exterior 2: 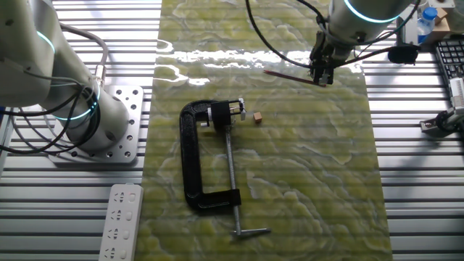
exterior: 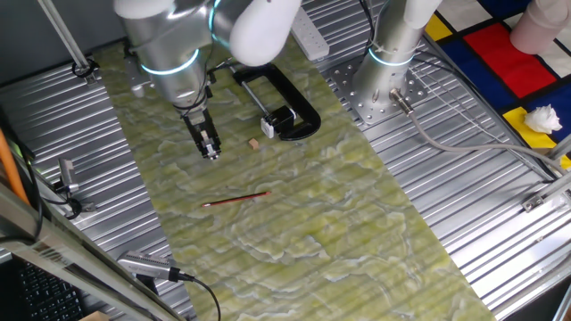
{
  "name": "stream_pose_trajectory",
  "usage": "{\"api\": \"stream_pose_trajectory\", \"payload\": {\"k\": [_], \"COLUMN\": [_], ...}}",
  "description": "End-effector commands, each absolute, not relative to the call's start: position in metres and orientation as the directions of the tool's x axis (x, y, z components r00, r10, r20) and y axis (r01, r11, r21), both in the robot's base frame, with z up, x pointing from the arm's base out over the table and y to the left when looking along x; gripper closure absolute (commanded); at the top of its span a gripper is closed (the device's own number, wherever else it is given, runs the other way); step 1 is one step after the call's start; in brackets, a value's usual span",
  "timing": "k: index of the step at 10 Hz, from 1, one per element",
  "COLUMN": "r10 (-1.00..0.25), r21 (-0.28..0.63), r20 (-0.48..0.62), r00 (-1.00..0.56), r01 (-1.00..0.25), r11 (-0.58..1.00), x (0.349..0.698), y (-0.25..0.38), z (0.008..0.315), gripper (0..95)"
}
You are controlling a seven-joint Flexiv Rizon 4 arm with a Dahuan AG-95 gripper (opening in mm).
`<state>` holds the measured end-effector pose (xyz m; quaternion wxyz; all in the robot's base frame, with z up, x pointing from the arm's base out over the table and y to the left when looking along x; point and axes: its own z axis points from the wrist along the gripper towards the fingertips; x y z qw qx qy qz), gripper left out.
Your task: Insert the pencil into the pencil sharpener
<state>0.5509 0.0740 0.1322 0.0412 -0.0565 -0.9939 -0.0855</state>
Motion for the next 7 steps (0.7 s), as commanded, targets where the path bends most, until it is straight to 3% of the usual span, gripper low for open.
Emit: {"api": "stream_pose_trajectory", "payload": {"k": [1, 2, 3, 7], "r10": [0.202, 0.208, 0.211, 0.218], "r21": [0.142, 0.141, 0.142, 0.128], "r20": [0.069, 0.065, 0.063, 0.06], "r00": [-0.977, -0.976, -0.976, -0.974], "r01": [0.21, 0.215, 0.218, 0.224], "r11": [0.967, 0.966, 0.966, 0.966], "x": [0.55, 0.55, 0.55, 0.555], "y": [0.074, 0.074, 0.076, 0.098], "z": [0.132, 0.132, 0.131, 0.11], "gripper": [95.0, 95.0, 76.0, 76.0]}}
